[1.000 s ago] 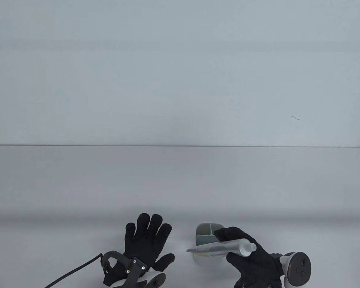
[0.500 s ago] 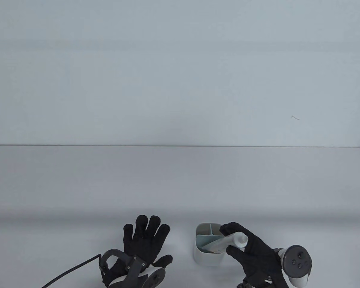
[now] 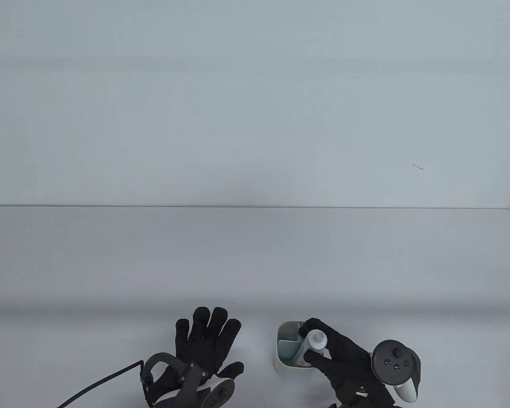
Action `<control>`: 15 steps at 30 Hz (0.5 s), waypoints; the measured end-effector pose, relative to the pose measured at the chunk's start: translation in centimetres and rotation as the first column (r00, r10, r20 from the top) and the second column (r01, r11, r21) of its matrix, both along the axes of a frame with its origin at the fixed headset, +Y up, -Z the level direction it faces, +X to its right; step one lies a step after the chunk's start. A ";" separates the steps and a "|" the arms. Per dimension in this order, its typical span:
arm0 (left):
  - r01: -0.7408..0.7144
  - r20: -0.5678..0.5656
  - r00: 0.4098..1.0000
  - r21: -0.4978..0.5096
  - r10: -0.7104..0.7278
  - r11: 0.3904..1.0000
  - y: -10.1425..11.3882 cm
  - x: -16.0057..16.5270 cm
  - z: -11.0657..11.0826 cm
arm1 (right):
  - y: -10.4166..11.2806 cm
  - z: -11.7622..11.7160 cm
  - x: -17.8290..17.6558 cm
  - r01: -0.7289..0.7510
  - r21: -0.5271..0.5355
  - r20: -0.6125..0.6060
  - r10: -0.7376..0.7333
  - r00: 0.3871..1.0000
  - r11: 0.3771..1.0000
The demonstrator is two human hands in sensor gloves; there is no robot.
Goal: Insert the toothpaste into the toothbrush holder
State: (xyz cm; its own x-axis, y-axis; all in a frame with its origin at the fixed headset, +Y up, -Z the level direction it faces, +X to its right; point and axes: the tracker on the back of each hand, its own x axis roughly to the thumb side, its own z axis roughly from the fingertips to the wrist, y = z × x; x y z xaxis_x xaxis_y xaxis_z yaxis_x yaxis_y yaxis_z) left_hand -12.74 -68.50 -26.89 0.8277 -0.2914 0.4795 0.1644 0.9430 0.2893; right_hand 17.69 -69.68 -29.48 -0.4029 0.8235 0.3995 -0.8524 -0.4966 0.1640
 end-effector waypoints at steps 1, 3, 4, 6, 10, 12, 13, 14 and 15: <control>-0.001 0.000 1.000 -0.002 0.001 1.000 0.0 0.0 0.0 | -0.1 0.0 -0.1 -0.007 0.001 0.007 0.007 1.000 1.000; -0.002 0.001 1.000 -0.006 0.002 1.000 0.0 0.0 0.0 | -0.2 -0.1 -0.1 -0.029 -0.006 0.012 0.029 1.000 1.000; -0.003 0.001 1.000 -0.008 0.003 1.000 0.0 0.0 0.0 | -0.3 -0.1 -0.1 -0.036 -0.013 0.011 0.036 0.999 0.999; -0.003 0.000 1.000 -0.013 0.003 1.000 -0.1 0.0 -0.1 | -0.5 -0.2 -0.1 -0.036 -0.023 0.022 0.036 0.999 0.999; 0.001 -0.002 1.000 -0.015 -0.001 1.000 0.0 0.0 -0.1 | -0.5 -0.1 0.1 -0.024 -0.017 0.073 0.026 0.997 1.000; 0.000 -0.002 1.000 -0.015 0.000 1.000 0.0 0.0 -0.1 | -0.4 0.0 0.4 -0.040 -0.006 0.114 0.041 0.993 0.999; 0.000 -0.001 1.000 -0.016 0.000 1.000 -0.1 0.0 -0.1 | -0.3 0.0 0.6 -0.045 0.002 0.151 0.044 0.987 0.999; 0.001 -0.002 1.000 -0.017 -0.001 1.000 -0.1 0.0 -0.1 | -0.3 0.0 0.8 -0.043 0.006 0.188 0.041 0.981 0.999; 0.001 -0.002 1.000 -0.019 -0.001 1.000 -0.1 0.0 -0.1 | -0.2 0.0 1.1 -0.041 0.006 0.221 0.038 0.975 0.999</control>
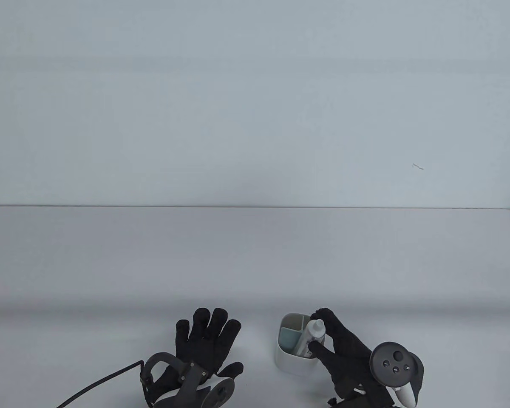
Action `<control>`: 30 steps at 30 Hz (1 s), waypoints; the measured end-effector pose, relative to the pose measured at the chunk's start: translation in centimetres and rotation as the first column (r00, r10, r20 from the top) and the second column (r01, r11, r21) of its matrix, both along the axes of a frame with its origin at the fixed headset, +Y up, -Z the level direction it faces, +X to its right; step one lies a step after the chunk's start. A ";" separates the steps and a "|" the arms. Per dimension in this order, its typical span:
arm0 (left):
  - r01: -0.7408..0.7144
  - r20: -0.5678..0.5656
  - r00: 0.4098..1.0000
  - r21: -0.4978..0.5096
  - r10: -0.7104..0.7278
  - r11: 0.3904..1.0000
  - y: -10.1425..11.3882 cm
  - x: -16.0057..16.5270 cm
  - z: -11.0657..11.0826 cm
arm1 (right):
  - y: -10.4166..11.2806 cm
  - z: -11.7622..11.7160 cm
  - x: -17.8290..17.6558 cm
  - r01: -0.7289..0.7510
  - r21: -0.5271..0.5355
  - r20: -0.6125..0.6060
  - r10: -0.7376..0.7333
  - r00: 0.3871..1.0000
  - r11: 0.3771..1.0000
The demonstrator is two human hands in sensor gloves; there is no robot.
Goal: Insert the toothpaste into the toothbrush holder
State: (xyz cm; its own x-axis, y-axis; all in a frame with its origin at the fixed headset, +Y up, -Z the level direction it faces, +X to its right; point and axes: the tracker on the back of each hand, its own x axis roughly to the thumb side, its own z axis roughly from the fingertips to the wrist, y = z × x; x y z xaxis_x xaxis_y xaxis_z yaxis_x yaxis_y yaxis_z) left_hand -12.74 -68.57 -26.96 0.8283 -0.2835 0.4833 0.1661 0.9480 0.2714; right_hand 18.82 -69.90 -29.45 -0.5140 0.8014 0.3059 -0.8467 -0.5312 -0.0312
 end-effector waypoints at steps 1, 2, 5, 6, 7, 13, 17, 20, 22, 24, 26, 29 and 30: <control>0.000 0.000 1.000 -0.001 0.000 1.000 0.0 0.0 0.0 | 0.0 0.0 0.2 0.000 -0.005 0.007 0.000 1.000 1.000; 0.001 -0.001 1.000 -0.002 -0.001 1.000 0.0 0.0 0.0 | -0.1 0.0 0.4 0.004 -0.015 0.011 -0.004 1.000 1.000; 0.003 -0.001 1.000 -0.002 -0.003 1.000 0.0 0.0 0.0 | -0.1 -0.1 0.5 0.018 -0.024 0.001 -0.018 1.000 1.000; 0.003 -0.001 1.000 -0.002 -0.003 1.000 0.0 0.0 0.0 | -0.1 -0.1 0.5 0.017 -0.024 -0.004 -0.018 1.000 1.000; 0.001 -0.002 1.000 -0.001 -0.001 1.000 0.0 0.0 0.0 | -0.1 -0.1 0.4 0.010 -0.023 -0.013 -0.010 1.000 1.000; -0.013 0.000 1.000 0.005 0.013 1.000 0.2 -0.2 0.0 | 1.0 0.2 0.8 -0.001 0.013 -0.058 0.002 0.998 1.000; -0.030 -0.002 1.000 0.026 0.030 0.999 0.6 -0.9 -0.1 | 2.6 0.6 2.5 -0.056 0.099 0.014 0.055 0.998 0.993; -0.034 -0.011 0.999 0.038 0.035 0.999 0.7 -1.4 -0.4 | 3.3 0.7 3.7 -0.141 0.148 0.107 0.126 0.986 0.979; -0.035 -0.023 0.999 0.036 0.036 0.999 0.6 -1.7 -0.6 | 3.3 0.6 4.2 -0.219 0.158 0.173 0.191 0.966 0.963; -0.039 -0.033 0.999 0.017 0.039 0.999 0.5 -1.9 -0.8 | 3.1 0.3 4.2 -0.310 0.143 0.199 0.279 0.939 0.940; -0.035 -0.037 0.999 0.013 0.036 0.999 0.5 -2.0 -0.9 | 2.8 0.1 3.8 -0.410 0.124 0.204 0.381 0.901 0.903; -0.033 -0.038 0.999 0.034 0.034 0.999 0.7 -2.2 -0.9 | 2.7 0.0 3.2 -0.498 0.101 0.197 0.473 0.859 0.862; -0.033 -0.038 0.999 0.038 0.034 0.999 0.8 -2.3 -1.0 | 2.7 0.0 3.0 -0.529 0.089 0.200 0.506 0.839 0.844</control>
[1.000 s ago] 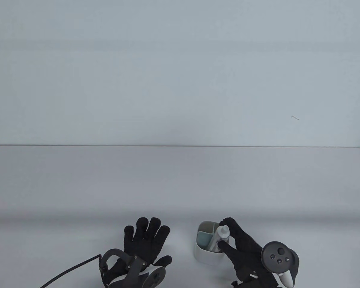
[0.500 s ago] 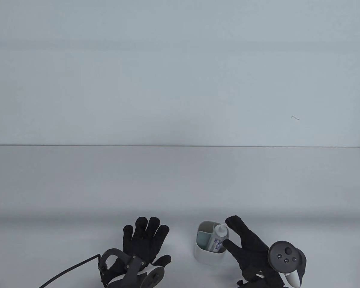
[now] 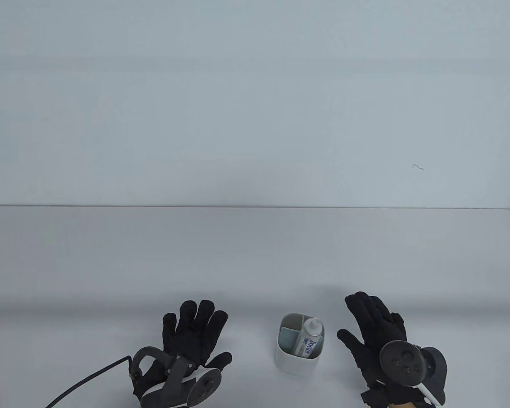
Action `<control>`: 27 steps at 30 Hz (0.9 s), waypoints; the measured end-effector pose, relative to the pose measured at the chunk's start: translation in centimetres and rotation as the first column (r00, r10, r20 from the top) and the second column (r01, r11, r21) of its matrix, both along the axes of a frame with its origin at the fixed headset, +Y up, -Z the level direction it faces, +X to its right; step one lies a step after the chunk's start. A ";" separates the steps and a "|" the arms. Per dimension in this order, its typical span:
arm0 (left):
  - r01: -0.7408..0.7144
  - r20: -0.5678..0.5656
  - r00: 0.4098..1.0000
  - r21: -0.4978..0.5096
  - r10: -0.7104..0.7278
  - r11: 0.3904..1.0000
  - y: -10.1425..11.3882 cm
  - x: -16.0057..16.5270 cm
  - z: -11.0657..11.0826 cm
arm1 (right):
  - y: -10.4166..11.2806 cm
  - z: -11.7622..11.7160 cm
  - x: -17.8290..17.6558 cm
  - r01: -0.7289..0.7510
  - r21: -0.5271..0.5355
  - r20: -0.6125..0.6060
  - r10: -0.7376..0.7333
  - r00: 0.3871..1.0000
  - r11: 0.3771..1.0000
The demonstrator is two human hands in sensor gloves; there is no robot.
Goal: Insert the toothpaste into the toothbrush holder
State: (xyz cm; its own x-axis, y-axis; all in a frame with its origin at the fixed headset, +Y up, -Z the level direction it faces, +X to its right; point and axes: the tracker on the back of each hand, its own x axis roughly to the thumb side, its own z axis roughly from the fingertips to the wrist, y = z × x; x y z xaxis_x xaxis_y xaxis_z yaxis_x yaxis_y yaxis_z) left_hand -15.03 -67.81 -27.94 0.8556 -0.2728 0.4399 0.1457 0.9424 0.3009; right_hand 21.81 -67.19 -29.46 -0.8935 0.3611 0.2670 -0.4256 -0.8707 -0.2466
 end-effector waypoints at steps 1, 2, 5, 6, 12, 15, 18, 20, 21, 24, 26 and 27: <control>0.001 -0.003 1.000 -0.001 -0.001 1.000 0.0 -0.1 -0.1 | 0.0 0.0 -0.2 -0.041 -0.016 0.007 0.041 0.999 0.999; 0.001 -0.005 1.000 -0.006 -0.001 1.000 -0.1 -0.1 -0.1 | 0.0 0.0 -0.3 -0.066 -0.027 0.012 0.066 0.998 0.997; 0.004 -0.011 1.000 -0.031 -0.005 1.000 -0.5 -0.2 -0.4 | -0.3 -0.2 -0.8 -0.130 -0.073 0.000 0.130 0.992 0.989; 0.010 -0.014 1.000 -0.035 -0.011 0.999 -0.6 -0.2 -0.4 | -0.4 -0.2 -1.0 -0.145 -0.086 -0.007 0.145 0.989 0.986; 0.028 -0.015 0.999 -0.074 -0.029 0.997 -1.5 -0.1 -0.7 | -0.7 -0.4 -1.7 -0.160 -0.121 -0.044 0.156 0.987 0.980; 0.039 -0.018 0.999 -0.096 -0.041 0.995 -1.9 0.0 -0.8 | -0.7 -0.3 -1.6 -0.156 -0.116 -0.040 0.152 0.988 0.981; 0.035 -0.021 0.999 -0.106 -0.038 0.994 -2.0 -0.1 -0.9 | -0.7 -0.4 -1.5 -0.145 -0.119 -0.038 0.141 0.989 0.982; 0.035 -0.022 0.999 -0.107 -0.038 0.994 -2.0 -0.1 -0.9 | -0.7 -0.4 -1.4 -0.142 -0.114 -0.035 0.139 0.990 0.983; 0.035 -0.022 0.999 -0.107 -0.038 0.994 -2.0 -0.1 -0.9 | -0.7 -0.4 -1.4 -0.141 -0.114 -0.035 0.138 0.990 0.983; 0.035 -0.021 0.999 -0.108 -0.037 0.994 -2.0 -0.1 -0.9 | -0.7 -0.4 -1.4 -0.137 -0.115 -0.038 0.133 0.990 0.984; 0.037 -0.020 0.999 -0.109 -0.039 0.993 -2.0 0.0 -0.9 | -0.7 -0.4 -1.5 -0.139 -0.118 -0.042 0.135 0.990 0.983; 0.037 -0.020 0.999 -0.109 -0.040 0.993 -2.0 0.0 -0.9 | -0.7 -0.4 -1.5 -0.139 -0.120 -0.043 0.135 0.990 0.983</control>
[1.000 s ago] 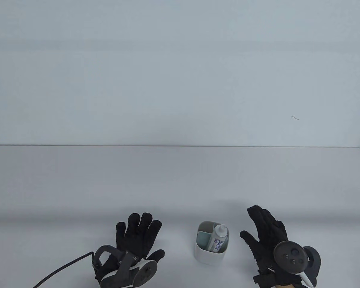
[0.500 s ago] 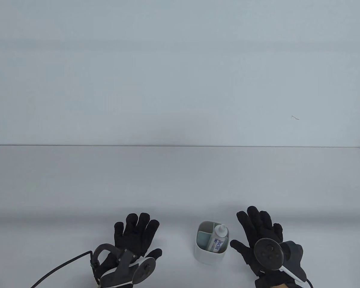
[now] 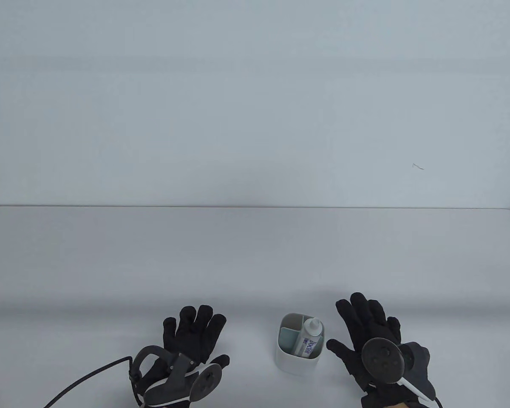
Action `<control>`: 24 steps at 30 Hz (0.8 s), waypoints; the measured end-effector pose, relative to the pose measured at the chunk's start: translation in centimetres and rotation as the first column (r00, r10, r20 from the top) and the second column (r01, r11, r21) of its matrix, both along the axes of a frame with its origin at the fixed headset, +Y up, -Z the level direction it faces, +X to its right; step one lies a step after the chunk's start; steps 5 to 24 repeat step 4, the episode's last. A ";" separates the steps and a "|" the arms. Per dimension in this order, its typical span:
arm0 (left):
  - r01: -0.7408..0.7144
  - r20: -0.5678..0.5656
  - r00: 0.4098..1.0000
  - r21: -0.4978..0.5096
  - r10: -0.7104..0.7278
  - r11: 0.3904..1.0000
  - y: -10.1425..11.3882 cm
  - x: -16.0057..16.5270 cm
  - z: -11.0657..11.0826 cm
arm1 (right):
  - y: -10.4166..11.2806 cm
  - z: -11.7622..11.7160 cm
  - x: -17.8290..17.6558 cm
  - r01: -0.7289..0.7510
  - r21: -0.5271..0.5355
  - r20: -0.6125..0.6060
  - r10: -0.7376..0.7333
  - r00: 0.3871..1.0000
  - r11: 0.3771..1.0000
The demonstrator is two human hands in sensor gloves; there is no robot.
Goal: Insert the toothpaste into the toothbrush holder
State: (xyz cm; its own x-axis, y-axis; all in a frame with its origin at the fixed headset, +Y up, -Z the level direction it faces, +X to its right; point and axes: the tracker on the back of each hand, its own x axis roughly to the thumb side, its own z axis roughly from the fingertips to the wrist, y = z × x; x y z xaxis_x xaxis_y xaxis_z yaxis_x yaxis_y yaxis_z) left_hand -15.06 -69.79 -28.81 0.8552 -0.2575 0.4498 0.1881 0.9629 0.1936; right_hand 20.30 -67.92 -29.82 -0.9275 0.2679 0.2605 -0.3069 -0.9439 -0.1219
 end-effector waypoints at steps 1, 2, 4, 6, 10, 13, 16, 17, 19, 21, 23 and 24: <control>0.001 0.001 1.000 0.000 -0.001 1.000 0.0 0.0 0.0 | 0.0 0.0 0.0 0.000 0.000 -0.001 0.000 1.000 1.000; 0.001 0.001 1.000 0.000 -0.001 1.000 0.0 0.0 0.0 | 0.0 0.0 0.0 0.000 -0.001 -0.003 0.000 1.000 1.000; 0.003 0.003 1.000 0.000 -0.003 1.000 0.1 0.0 0.0 | 0.0 0.0 -0.1 -0.001 -0.002 -0.004 0.001 1.000 1.000; 0.003 0.003 1.000 0.000 -0.003 1.000 0.1 0.0 0.0 | 0.0 0.0 -0.1 -0.001 -0.002 -0.004 0.001 1.000 1.000; 0.003 0.003 1.000 0.000 -0.003 1.000 0.1 0.0 0.0 | 0.0 0.0 -0.1 -0.001 -0.002 -0.004 0.001 1.000 1.000; 0.003 0.003 1.000 0.000 -0.003 1.000 0.1 0.0 0.0 | 0.0 0.0 -0.1 -0.001 -0.002 -0.004 0.001 1.000 1.000; 0.003 0.003 1.000 0.000 -0.003 1.000 0.1 0.0 0.0 | 0.0 0.0 -0.1 -0.001 -0.002 -0.004 0.001 1.000 1.000; 0.003 0.003 1.000 0.000 -0.003 1.000 0.1 0.0 0.0 | 0.0 0.0 -0.1 -0.001 -0.002 -0.004 0.001 1.000 1.000; 0.003 0.003 1.000 0.000 -0.003 1.000 0.1 0.0 0.0 | 0.0 0.0 -0.1 -0.001 -0.002 -0.004 0.001 1.000 1.000; 0.003 0.003 1.000 0.000 -0.003 1.000 0.1 0.0 0.0 | 0.0 0.0 -0.1 -0.001 -0.002 -0.004 0.001 1.000 1.000; 0.003 0.003 1.000 0.000 -0.003 1.000 0.1 0.0 0.0 | 0.0 0.0 -0.1 -0.001 -0.002 -0.004 0.001 1.000 1.000; 0.003 0.003 1.000 0.000 -0.003 1.000 0.1 0.0 0.0 | 0.0 0.0 -0.1 -0.001 -0.002 -0.004 0.001 1.000 1.000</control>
